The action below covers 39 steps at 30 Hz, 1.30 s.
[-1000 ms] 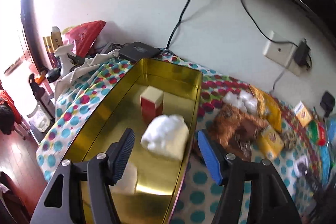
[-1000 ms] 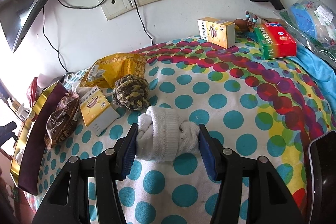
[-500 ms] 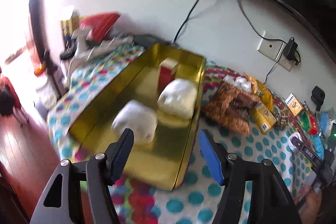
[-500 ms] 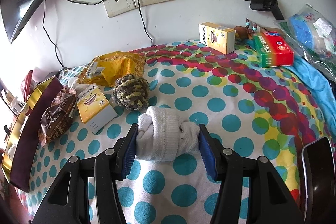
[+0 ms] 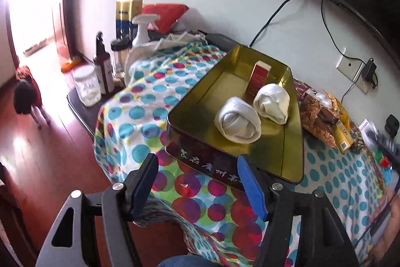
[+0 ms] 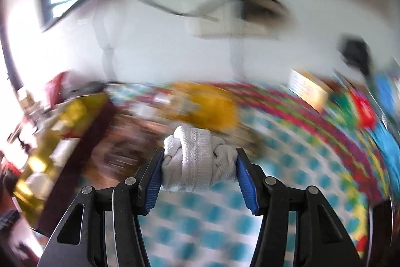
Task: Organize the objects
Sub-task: 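Carry the held white sock into the gold tin and open the right gripper, then grasp the yellow medicine box with the left gripper and lift it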
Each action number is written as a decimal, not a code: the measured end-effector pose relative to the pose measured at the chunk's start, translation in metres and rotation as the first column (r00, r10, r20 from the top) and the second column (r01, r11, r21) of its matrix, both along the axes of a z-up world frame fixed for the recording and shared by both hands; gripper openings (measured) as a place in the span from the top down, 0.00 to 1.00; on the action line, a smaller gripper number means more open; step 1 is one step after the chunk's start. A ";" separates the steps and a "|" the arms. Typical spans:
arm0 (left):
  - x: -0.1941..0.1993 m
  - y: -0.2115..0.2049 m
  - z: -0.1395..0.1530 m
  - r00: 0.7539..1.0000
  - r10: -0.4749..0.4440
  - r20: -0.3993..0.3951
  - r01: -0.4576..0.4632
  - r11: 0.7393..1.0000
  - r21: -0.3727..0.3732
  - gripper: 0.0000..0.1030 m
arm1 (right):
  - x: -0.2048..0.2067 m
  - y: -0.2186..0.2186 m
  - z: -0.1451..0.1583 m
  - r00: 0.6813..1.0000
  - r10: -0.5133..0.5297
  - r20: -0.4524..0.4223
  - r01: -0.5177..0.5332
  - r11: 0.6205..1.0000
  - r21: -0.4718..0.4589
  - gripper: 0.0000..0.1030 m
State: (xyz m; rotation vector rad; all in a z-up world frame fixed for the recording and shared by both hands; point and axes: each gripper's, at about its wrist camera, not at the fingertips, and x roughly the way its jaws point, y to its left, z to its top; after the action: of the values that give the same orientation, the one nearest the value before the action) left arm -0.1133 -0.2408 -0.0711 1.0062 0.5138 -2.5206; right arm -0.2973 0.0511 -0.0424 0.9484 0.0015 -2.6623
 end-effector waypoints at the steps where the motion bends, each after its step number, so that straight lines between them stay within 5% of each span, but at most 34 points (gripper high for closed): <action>1: 0.001 -0.002 -0.001 1.000 0.000 -0.006 0.000 1.000 0.004 0.33 | 0.003 -0.027 0.008 0.998 0.055 -0.018 -0.055 0.998 0.011 0.49; 10: 0.012 -0.022 0.002 0.996 0.058 -0.074 -0.055 0.998 0.043 0.33 | 0.026 -0.200 0.003 0.933 0.359 0.008 -0.358 0.928 0.099 0.49; 19: 0.012 -0.038 -0.004 0.993 0.100 -0.058 -0.096 0.993 0.074 0.33 | 0.033 -0.235 -0.033 0.903 0.424 0.066 -0.429 0.890 0.155 0.49; 23: 0.012 -0.035 -0.004 0.994 0.098 -0.057 -0.094 0.993 0.066 0.33 | 0.037 -0.249 -0.046 0.885 0.455 0.094 -0.465 0.862 0.203 0.30; 26: 0.011 -0.031 -0.004 0.994 0.086 -0.064 -0.083 0.995 0.053 0.33 | 0.042 -0.250 -0.049 0.881 0.467 0.071 -0.470 0.851 0.234 0.19; 30: 0.013 -0.026 0.000 0.993 0.088 -0.085 -0.086 0.996 0.026 0.33 | 0.045 -0.233 -0.027 0.891 0.454 0.007 -0.446 0.872 0.201 0.18; 35: 0.018 -0.019 0.009 0.987 0.076 -0.143 -0.078 0.997 -0.011 0.33 | 0.044 -0.174 0.020 0.916 0.377 -0.136 -0.357 0.921 0.153 0.02; 39: 0.020 -0.005 0.017 0.979 0.005 -0.204 -0.011 1.000 -0.027 0.33 | 0.021 -0.101 0.005 0.963 0.230 -0.139 -0.194 0.953 0.235 0.01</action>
State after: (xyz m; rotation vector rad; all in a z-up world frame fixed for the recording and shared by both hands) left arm -0.0929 -0.2454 -0.0546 0.7379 0.5377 -2.6308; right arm -0.2762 -0.0495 -0.0376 0.7383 0.4200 -2.5649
